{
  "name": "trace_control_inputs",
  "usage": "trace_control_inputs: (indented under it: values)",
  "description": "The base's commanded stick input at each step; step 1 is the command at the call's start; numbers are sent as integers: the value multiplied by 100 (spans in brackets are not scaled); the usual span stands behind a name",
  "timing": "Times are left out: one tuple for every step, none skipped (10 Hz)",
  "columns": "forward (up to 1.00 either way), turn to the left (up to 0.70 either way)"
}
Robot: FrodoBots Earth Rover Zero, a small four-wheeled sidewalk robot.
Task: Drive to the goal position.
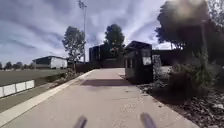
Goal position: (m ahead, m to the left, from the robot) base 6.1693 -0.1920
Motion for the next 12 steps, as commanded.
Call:
trace_control_inputs:
  values:
    - [100,0]
    - [100,0]
    - [100,0]
    - [100,0]
    - [100,0]
    - [100,0]
    - [100,0]
    - [100,0]
    - [100,0]
    - [100,0]
    - [100,0]
    - [100,0]
